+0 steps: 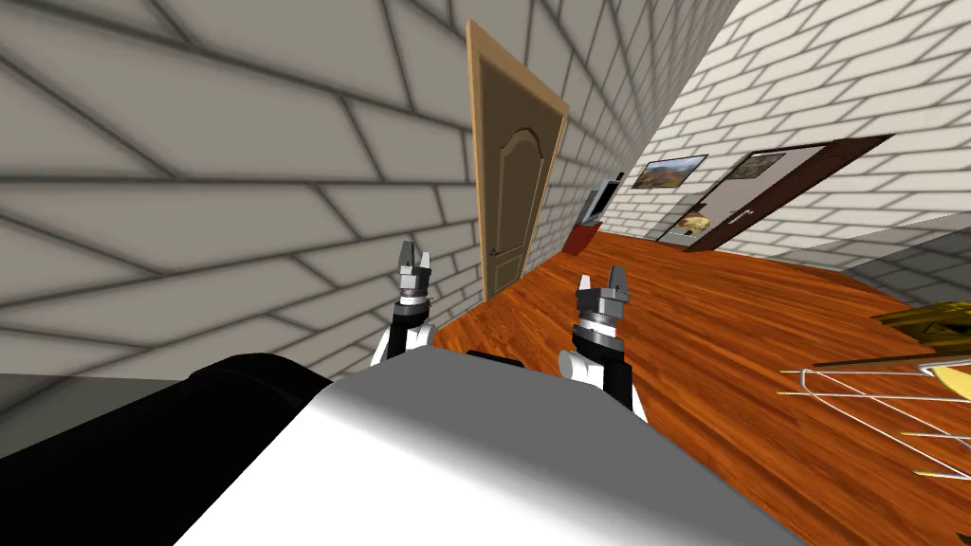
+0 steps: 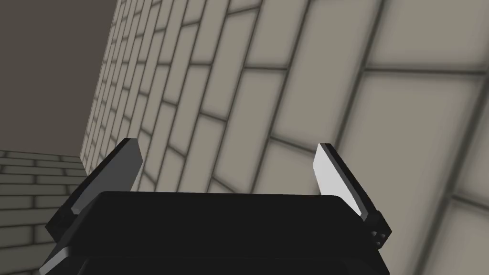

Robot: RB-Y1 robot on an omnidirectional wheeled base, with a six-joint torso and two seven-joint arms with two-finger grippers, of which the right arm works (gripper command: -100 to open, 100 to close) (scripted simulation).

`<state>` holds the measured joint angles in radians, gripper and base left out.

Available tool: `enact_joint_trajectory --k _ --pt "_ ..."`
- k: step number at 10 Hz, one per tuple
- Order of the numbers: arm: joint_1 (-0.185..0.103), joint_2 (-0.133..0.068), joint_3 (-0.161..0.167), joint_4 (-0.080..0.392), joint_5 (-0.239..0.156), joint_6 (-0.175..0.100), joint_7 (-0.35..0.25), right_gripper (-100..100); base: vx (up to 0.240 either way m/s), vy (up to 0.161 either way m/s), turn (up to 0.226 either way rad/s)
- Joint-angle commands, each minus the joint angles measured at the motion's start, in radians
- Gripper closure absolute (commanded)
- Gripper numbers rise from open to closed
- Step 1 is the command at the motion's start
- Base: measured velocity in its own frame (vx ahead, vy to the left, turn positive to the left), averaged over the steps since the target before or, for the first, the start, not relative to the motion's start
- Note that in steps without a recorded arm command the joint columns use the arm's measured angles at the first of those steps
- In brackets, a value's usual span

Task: Pull the door open

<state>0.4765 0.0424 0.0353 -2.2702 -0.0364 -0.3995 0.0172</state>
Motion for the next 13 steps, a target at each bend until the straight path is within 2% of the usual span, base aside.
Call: enact_joint_trajectory --k 1,7,12,13 --pt "-0.018 -0.012 -0.001 0.040 0.000 -0.007 -0.003 -100 -0.037 -0.082 0.153" --pt "-0.083 -0.049 -0.006 0.184 -0.001 -0.034 -0.013 -100 0.096 -0.026 0.126" --pt "-0.153 -0.082 -0.011 0.333 -0.002 -0.062 -0.024 -100 0.073 -0.048 0.153" --pt "-0.153 -0.082 -0.011 0.339 -0.002 -0.062 -0.024 -100 0.055 -0.030 0.051"
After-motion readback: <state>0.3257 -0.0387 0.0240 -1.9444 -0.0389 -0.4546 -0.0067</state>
